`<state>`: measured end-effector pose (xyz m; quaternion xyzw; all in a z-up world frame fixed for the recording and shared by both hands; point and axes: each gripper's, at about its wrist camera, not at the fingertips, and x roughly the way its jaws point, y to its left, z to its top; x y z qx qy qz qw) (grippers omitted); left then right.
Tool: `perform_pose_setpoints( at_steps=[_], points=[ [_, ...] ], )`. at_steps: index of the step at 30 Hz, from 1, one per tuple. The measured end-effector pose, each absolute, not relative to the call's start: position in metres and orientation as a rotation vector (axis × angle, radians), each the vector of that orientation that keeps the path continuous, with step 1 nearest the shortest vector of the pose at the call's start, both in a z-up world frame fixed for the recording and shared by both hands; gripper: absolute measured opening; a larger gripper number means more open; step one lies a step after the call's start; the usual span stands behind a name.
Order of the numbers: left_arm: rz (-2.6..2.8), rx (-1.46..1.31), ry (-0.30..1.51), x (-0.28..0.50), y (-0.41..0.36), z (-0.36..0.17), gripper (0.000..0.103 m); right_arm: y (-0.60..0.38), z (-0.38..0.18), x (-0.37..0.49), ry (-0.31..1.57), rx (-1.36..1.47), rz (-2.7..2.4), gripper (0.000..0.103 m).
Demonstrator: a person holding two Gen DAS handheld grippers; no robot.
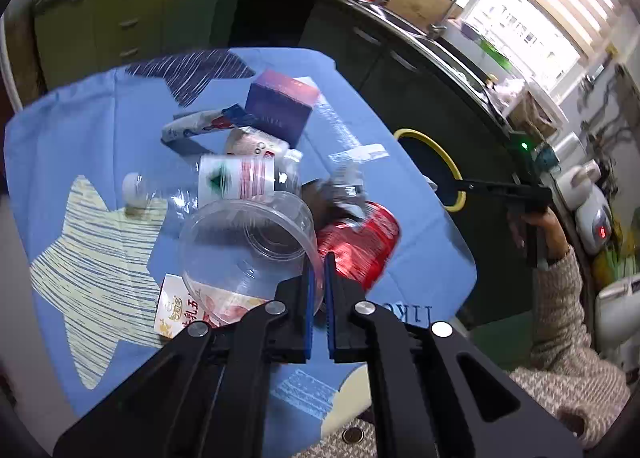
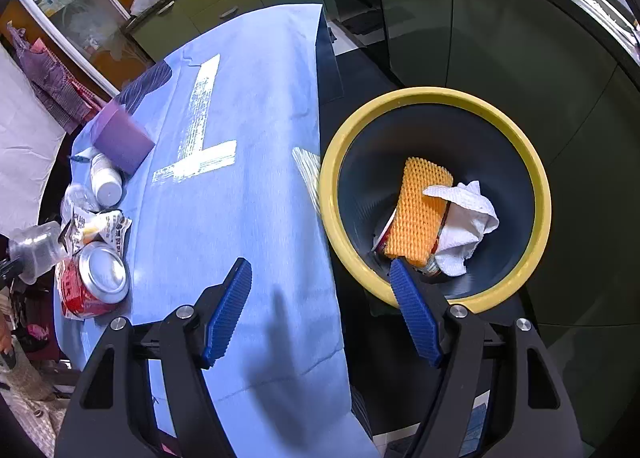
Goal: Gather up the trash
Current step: 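Lift the plastic cup over the bin and open the left tool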
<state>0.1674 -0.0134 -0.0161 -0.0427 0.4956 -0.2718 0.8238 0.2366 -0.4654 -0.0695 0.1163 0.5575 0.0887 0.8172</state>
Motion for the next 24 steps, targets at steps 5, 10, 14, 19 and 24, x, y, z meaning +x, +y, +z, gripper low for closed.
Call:
perform_pose_setpoints(
  at_steps=[5,10,14,19,24],
  points=[
    [-0.609,-0.053,1.028,0.157,-0.024,-0.001,0.005,-0.466,-0.070,0.234,1.187,0.248,0.196,0.071],
    [-0.665,-0.023,1.000,0.162,-0.050,0.016,0.005,-0.471,-0.066,0.230,1.175,0.244,0.187,0.071],
    [-0.741,0.034,1.007,0.179,-0.095,0.024,0.005,-0.484,-0.057,0.220,1.148,0.251,0.167,0.071],
    [-0.854,0.119,1.026,0.208,-0.186,0.020,0.005,-0.512,-0.048,0.198,1.110,0.268,0.121,0.071],
    [-0.942,0.214,1.070,0.236,-0.299,-0.004,0.005,-0.552,-0.053,0.172,1.086,0.315,0.068,0.071]
  ],
)
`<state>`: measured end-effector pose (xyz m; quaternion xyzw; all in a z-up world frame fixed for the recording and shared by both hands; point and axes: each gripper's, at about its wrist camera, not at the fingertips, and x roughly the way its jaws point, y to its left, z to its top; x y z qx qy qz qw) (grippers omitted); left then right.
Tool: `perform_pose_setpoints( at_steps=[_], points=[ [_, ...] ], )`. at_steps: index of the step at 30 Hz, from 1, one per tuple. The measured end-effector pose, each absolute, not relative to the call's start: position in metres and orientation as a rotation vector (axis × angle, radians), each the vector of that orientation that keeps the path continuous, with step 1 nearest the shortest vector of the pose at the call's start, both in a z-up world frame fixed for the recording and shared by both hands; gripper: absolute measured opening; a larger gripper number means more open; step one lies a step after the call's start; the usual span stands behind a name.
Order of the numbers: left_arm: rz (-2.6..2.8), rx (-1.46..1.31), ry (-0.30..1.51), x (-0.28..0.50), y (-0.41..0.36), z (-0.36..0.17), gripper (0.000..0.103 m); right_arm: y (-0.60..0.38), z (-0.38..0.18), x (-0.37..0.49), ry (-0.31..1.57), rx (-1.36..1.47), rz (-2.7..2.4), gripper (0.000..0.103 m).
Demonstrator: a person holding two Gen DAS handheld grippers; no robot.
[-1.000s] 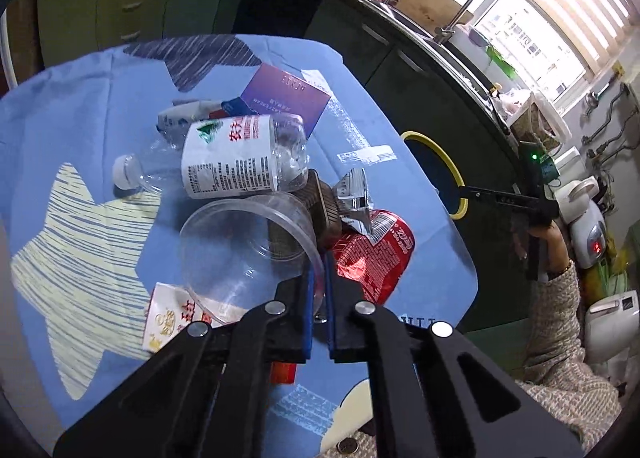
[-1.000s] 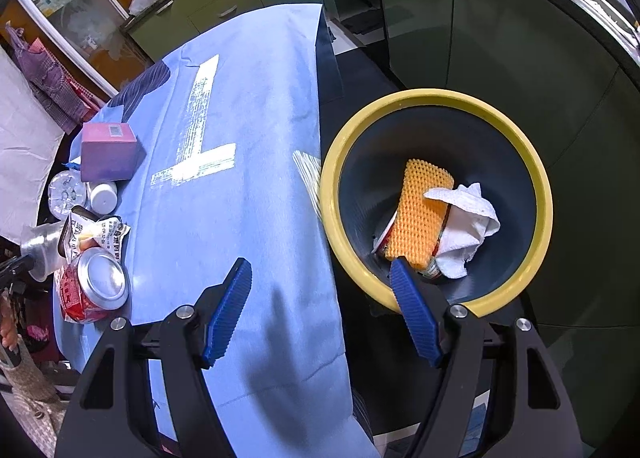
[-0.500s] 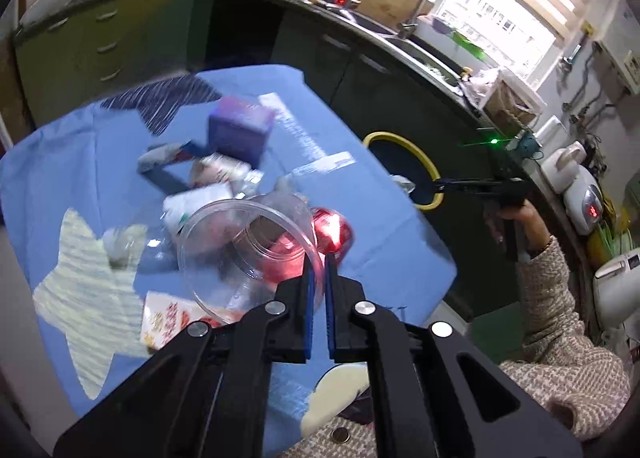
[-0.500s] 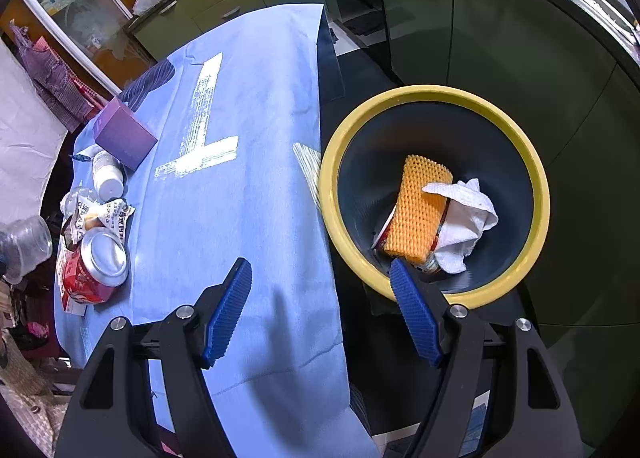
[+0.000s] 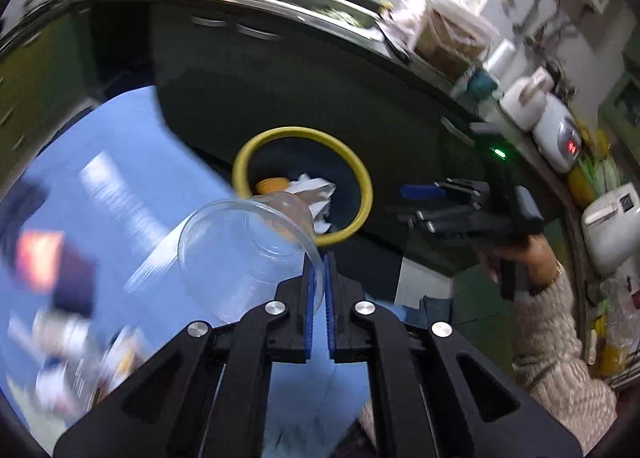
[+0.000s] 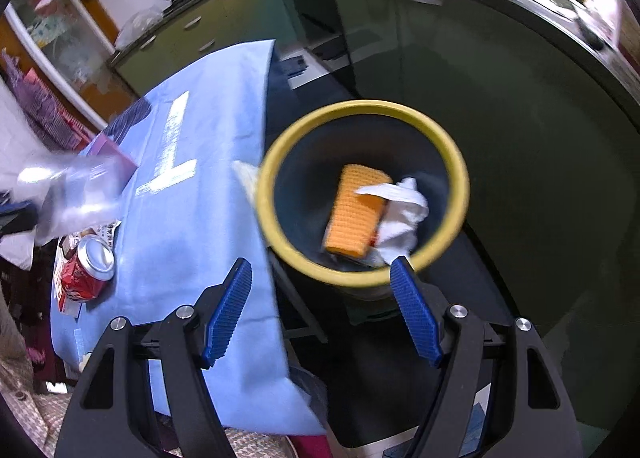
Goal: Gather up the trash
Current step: 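Lift the plastic cup over the bin and open the left tool, then move the right tool back over the table toward the water bottle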
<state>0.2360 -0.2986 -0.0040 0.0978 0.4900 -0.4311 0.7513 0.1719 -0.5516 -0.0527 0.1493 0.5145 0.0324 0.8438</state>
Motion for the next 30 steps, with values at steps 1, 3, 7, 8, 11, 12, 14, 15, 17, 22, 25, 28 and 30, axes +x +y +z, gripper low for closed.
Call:
perform_pose_setpoints(
  at_steps=[1,3,7,8,11,12,14,15,17,22,25,28,30],
  points=[
    [-0.947,0.241,1.075,0.242,-0.323,-0.011,0.005,-0.560,-0.056,0.166,1.085,0.326,0.056,0.071],
    [-0.952,0.283,1.096,0.252,-0.362,-0.026,0.005,-0.573,-0.062,0.158,1.087,0.346,0.043,0.071],
    [-0.928,0.350,1.148,0.271,-0.424,-0.059,0.005,-0.596,-0.076,0.142,1.097,0.385,0.018,0.071],
    [-0.917,0.373,1.150,0.274,-0.437,-0.067,0.005,-0.603,-0.079,0.138,1.096,0.398,0.012,0.071],
    [-0.870,0.425,1.167,0.285,-0.464,-0.091,0.019,-0.614,-0.083,0.129,1.093,0.420,-0.001,0.071],
    [-0.853,0.435,1.175,0.288,-0.470,-0.099,0.033,-0.617,-0.084,0.127,1.092,0.425,-0.003,0.071],
    [-0.836,0.442,1.177,0.289,-0.473,-0.104,0.045,-0.621,-0.085,0.123,1.089,0.429,-0.005,0.071],
    [-0.840,0.438,1.177,0.288,-0.471,-0.102,0.046,-0.621,-0.085,0.121,1.089,0.429,-0.005,0.071],
    [-0.850,0.426,1.165,0.283,-0.463,-0.092,0.046,-0.621,-0.084,0.118,1.087,0.425,-0.003,0.071],
    [-0.923,0.303,1.039,0.257,-0.399,-0.023,0.056,-0.605,-0.072,0.119,1.070,0.397,0.040,0.072],
    [-0.941,0.246,0.913,0.233,-0.341,0.022,0.067,-0.580,-0.059,0.127,1.066,0.350,0.094,0.072],
    [-0.880,0.218,0.754,0.208,-0.271,0.055,0.075,-0.543,-0.040,0.139,1.060,0.283,0.174,0.073],
    [-0.794,0.202,0.653,0.193,-0.220,0.070,0.084,-0.512,-0.027,0.150,1.055,0.231,0.241,0.079]
  ],
)
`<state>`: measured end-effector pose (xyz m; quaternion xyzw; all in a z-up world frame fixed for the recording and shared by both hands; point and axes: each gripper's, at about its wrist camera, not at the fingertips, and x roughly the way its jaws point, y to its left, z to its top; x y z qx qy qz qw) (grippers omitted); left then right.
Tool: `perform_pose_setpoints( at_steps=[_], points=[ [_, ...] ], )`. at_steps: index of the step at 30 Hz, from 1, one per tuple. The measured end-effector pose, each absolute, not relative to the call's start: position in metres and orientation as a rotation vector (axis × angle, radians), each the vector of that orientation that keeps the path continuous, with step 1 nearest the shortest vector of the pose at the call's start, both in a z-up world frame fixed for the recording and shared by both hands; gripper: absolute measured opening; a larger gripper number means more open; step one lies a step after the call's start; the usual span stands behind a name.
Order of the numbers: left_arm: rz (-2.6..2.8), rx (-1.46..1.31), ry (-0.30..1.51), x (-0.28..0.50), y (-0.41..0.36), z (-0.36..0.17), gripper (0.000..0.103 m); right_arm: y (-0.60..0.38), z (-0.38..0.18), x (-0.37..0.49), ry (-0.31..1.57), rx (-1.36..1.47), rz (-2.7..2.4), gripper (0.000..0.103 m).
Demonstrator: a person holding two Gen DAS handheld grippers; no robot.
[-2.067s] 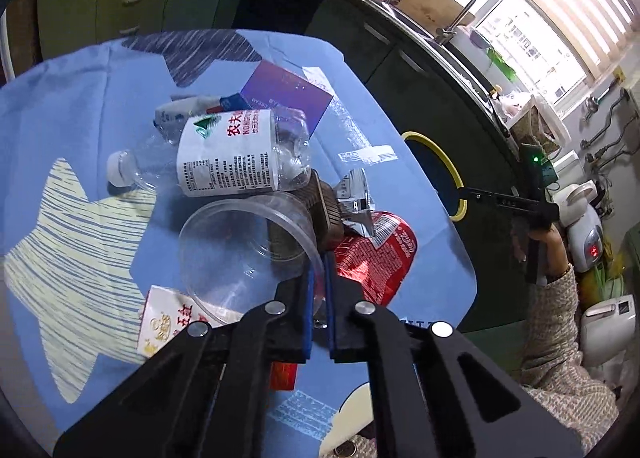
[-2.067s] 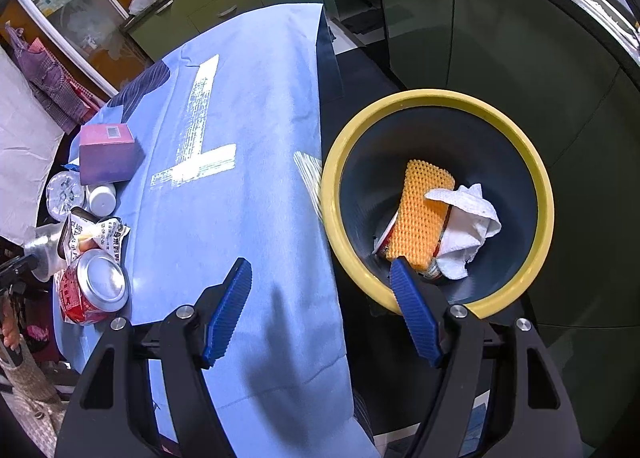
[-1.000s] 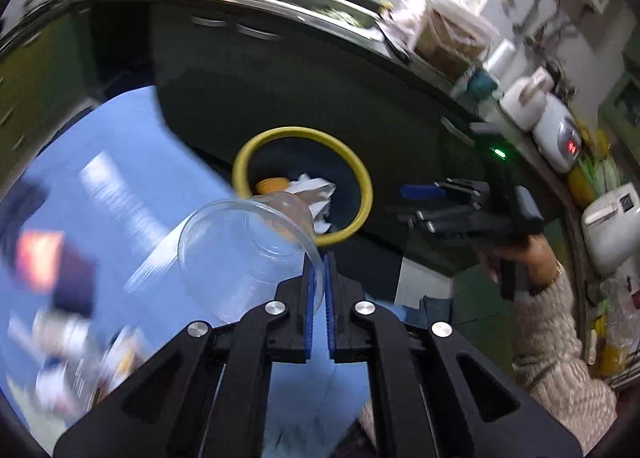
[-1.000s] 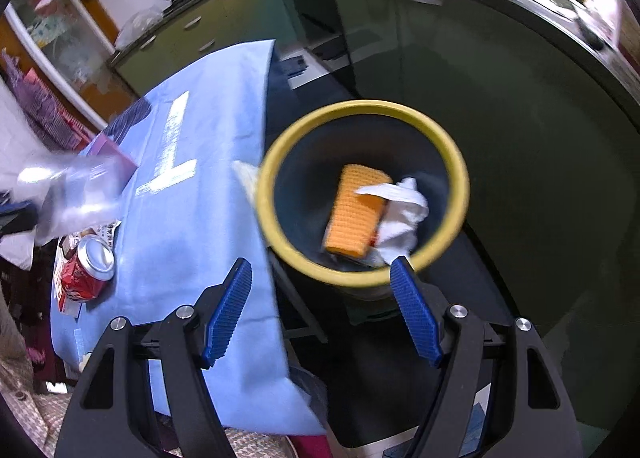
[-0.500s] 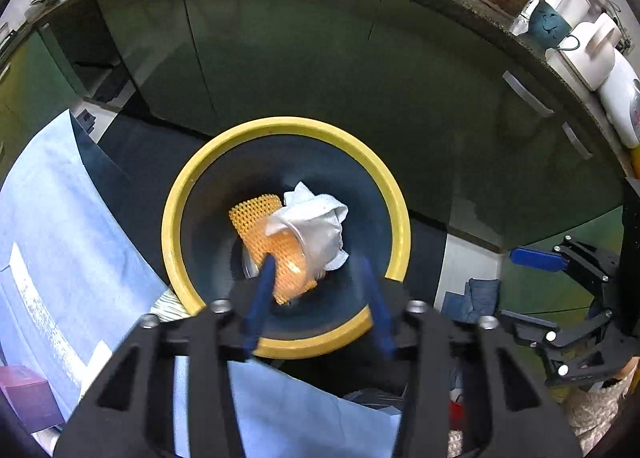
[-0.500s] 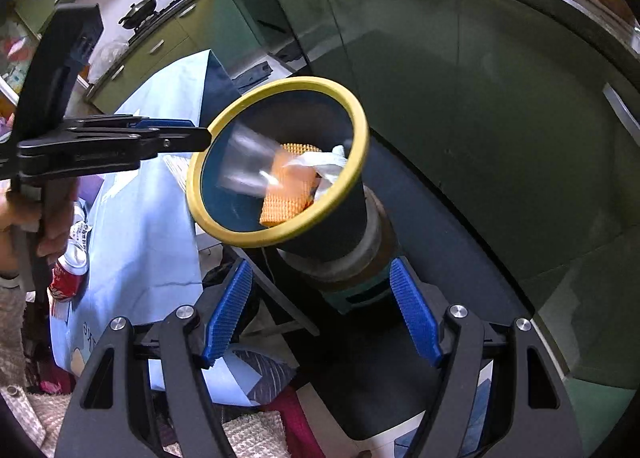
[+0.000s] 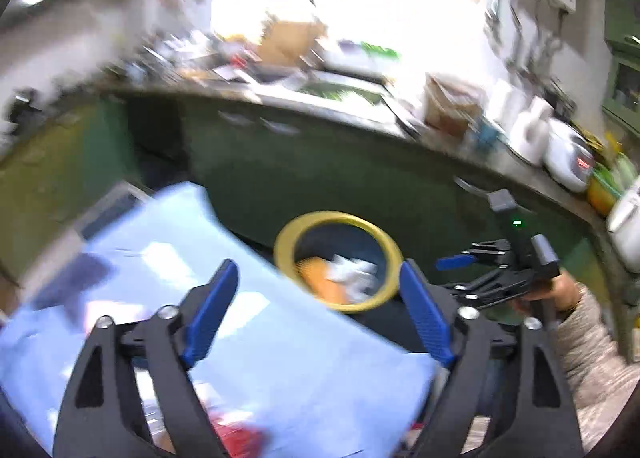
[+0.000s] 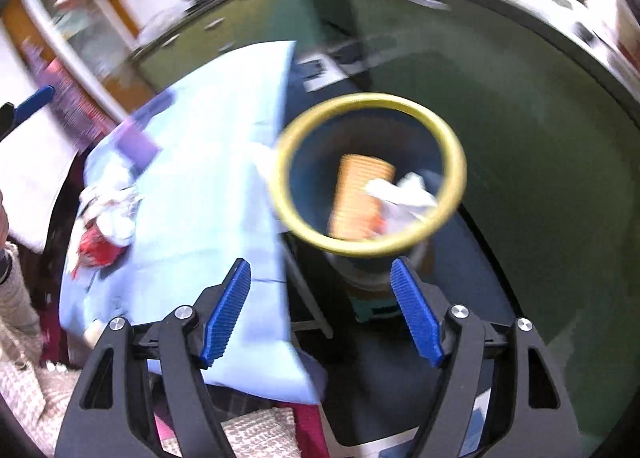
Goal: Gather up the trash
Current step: 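Move the right tool back over the table toward the water bottle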
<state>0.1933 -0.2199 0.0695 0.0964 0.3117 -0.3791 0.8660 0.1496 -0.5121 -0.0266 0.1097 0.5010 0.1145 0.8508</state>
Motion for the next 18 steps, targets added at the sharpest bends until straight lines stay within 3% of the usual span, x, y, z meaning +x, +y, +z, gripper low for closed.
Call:
perform_pose_setpoints(
  at_steps=[8,13,18],
  points=[
    [-0.381,-0.019,0.403,0.186,-0.016,0.075,0.092,-0.352,0.038,0.198,1.021,-0.051,0.574,0.080],
    [-0.154,-0.099,0.356,0.209,0.061,0.039,0.092,-0.239,0.063,0.226,1.006,-0.292,0.764,0.080],
    [-0.069,-0.212,0.360,0.224,0.104,0.004,0.092,-0.128,0.044,0.259,1.082,-0.576,0.916,0.080]
  ],
)
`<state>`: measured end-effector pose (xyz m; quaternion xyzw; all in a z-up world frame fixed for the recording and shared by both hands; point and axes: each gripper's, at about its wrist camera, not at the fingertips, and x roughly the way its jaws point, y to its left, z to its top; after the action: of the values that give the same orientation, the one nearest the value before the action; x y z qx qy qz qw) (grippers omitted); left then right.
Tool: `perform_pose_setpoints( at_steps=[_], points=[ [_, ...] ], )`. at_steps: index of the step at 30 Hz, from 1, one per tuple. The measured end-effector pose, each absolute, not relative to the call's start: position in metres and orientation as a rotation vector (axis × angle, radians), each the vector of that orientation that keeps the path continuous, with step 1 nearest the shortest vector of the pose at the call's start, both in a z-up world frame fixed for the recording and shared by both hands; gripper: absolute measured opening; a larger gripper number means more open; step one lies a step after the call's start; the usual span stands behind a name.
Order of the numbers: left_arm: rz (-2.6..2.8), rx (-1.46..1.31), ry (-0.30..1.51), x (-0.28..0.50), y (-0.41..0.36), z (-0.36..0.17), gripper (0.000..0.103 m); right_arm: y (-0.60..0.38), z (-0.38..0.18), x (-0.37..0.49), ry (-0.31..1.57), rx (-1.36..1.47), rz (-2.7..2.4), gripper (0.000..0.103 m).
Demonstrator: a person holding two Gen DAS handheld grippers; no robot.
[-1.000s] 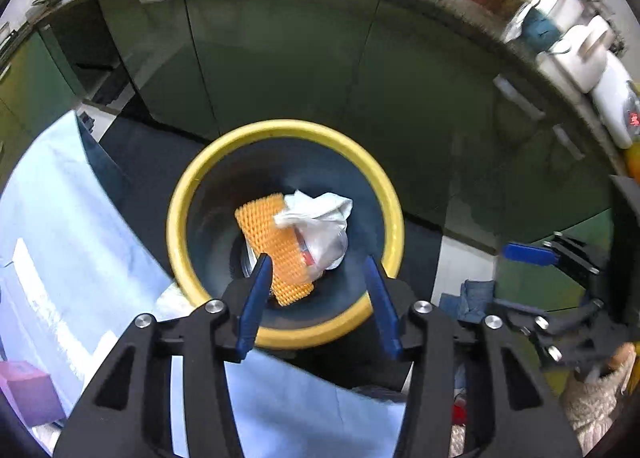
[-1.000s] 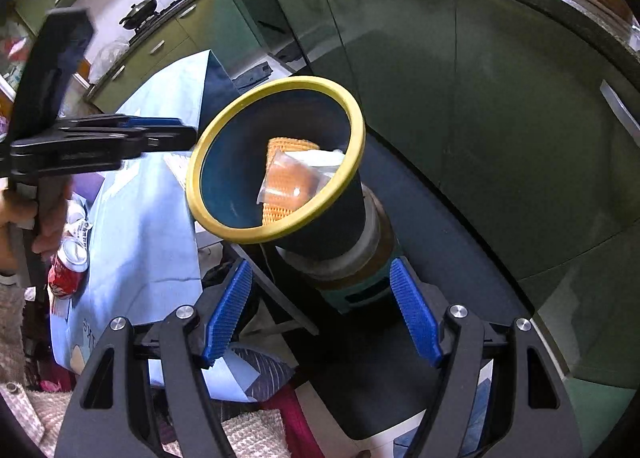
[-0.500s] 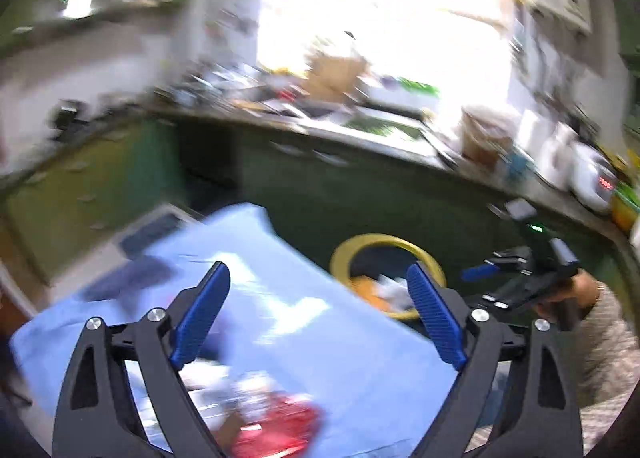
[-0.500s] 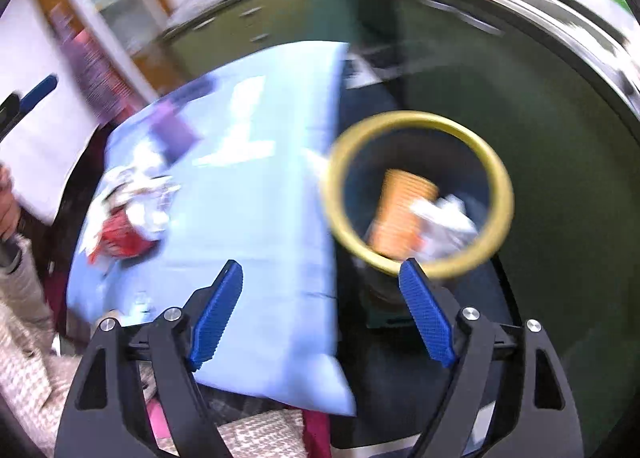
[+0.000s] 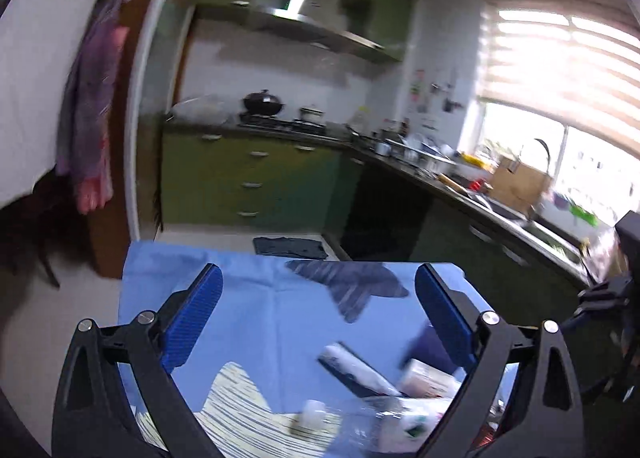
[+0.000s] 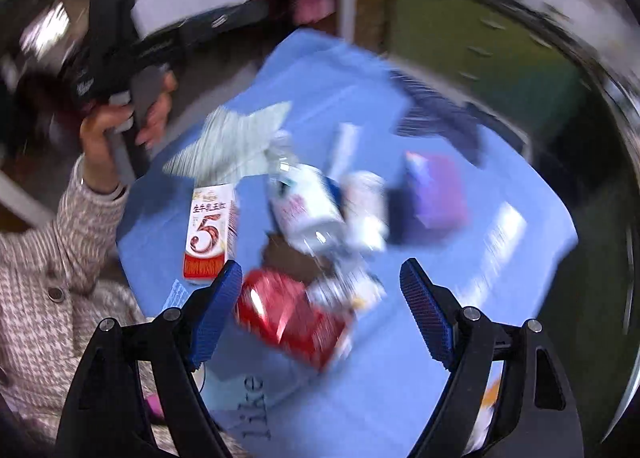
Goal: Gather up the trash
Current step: 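Move the right tool back over the table toward the water bottle, then grasp the clear water bottle around its middle with the right tool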
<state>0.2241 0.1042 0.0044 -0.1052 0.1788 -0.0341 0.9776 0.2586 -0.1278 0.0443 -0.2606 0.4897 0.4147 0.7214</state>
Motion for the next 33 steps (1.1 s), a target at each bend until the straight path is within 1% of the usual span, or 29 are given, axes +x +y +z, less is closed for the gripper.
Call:
perform_pose_setpoints(
  at_steps=[6,9,14,16,18,24,26,28,33],
  points=[
    [0.101,-0.269,0.274,0.209,0.145,0.000,0.093,-0.047,-0.006,0.285,1.212,-0.833,1.017,0.080],
    [0.118,-0.334,0.267,0.201,0.166,0.001,0.093,-0.032,-0.027,0.288,1.260,-0.898,1.028,0.080],
    [0.147,-0.379,0.269,0.199,0.179,-0.001,0.093,-0.021,-0.055,0.287,1.324,-1.004,1.014,0.080],
    [0.142,-0.390,0.266,0.197,0.180,-0.001,0.093,-0.019,-0.063,0.288,1.343,-1.017,0.999,0.073],
    [0.141,-0.389,0.268,0.197,0.180,-0.001,0.093,-0.019,-0.067,0.290,1.354,-1.020,0.986,0.068],
    [0.133,-0.375,0.277,0.199,0.177,-0.002,0.093,-0.016,-0.082,0.291,1.361,-1.056,0.953,0.068],
    [0.134,-0.375,0.276,0.199,0.177,-0.002,0.093,-0.013,-0.087,0.291,1.357,-1.052,0.946,0.065],
    [0.134,-0.378,0.277,0.200,0.178,-0.002,0.093,-0.014,-0.088,0.292,1.346,-1.037,0.937,0.056],
    [0.134,-0.385,0.272,0.198,0.179,-0.002,0.093,-0.025,-0.076,0.295,1.314,-0.933,0.925,0.055]
  ],
)
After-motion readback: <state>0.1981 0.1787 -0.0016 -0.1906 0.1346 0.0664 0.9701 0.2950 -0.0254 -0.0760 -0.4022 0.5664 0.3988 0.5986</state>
